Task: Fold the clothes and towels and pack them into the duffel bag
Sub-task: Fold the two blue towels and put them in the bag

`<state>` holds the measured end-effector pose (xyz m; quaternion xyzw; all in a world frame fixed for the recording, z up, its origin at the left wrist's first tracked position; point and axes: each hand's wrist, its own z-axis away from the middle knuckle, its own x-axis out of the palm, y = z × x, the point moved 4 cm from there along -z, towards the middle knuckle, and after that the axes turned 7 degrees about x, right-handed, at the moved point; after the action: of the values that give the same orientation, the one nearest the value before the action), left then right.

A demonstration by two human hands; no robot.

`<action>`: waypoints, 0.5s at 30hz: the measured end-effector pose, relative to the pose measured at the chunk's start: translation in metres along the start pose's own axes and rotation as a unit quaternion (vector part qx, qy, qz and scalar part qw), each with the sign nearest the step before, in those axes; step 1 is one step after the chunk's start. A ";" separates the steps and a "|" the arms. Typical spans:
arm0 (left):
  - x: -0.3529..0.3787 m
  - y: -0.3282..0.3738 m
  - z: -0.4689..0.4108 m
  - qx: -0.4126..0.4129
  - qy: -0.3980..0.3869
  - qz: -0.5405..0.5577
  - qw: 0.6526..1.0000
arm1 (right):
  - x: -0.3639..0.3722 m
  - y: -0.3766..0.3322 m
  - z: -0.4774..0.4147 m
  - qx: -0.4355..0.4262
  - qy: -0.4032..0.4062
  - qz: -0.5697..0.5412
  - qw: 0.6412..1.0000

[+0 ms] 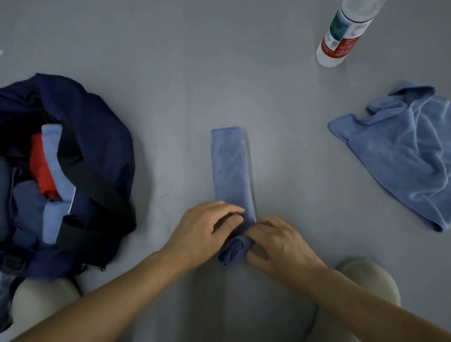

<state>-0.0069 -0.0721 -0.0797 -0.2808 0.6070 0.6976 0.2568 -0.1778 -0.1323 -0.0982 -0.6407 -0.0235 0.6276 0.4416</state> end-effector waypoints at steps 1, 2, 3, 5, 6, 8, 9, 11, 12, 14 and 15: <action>0.000 0.002 0.009 -0.029 -0.033 0.039 0.998 | 0.000 0.003 -0.002 0.080 0.000 -0.048 0.996; 0.001 0.003 0.017 -0.050 -0.060 0.072 0.994 | 0.001 0.007 -0.004 0.150 0.002 -0.094 0.984; 0.002 0.003 0.023 -0.066 -0.076 0.095 0.990 | 0.001 0.008 -0.005 0.198 0.010 -0.131 0.971; 0.003 0.002 0.025 -0.096 -0.079 0.116 0.985 | 0.003 0.007 -0.009 0.252 0.019 -0.166 0.953; 0.004 0.000 0.023 -0.115 -0.064 0.116 0.984 | 0.003 0.008 -0.012 0.274 0.018 -0.176 0.945; 0.008 -0.002 0.017 -0.155 -0.016 0.113 0.981 | 0.002 0.011 -0.019 0.321 0.011 -0.202 0.925; 0.010 -0.003 0.013 -0.171 0.007 0.114 0.979 | 0.001 0.012 -0.023 0.337 0.006 -0.211 0.918; 0.011 -0.005 0.005 -0.189 0.041 0.108 0.975 | -0.006 0.010 -0.027 0.330 0.023 -0.203 0.922; 0.012 -0.007 0.002 -0.195 0.053 0.103 0.974 | -0.012 0.007 -0.026 0.297 0.045 -0.168 0.939; 0.012 -0.008 -0.004 -0.201 0.070 0.093 0.973 | -0.020 -0.001 -0.023 0.160 0.090 -0.055 0.982; 0.013 -0.009 -0.006 -0.199 0.073 0.082 0.974 | -0.019 -0.003 -0.019 0.088 0.099 0.007 0.991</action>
<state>-0.0091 -0.0762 -0.0961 -0.3253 0.4941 0.8009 0.0928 -0.1647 -0.1520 -0.0845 -0.6584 0.0805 0.5639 0.4920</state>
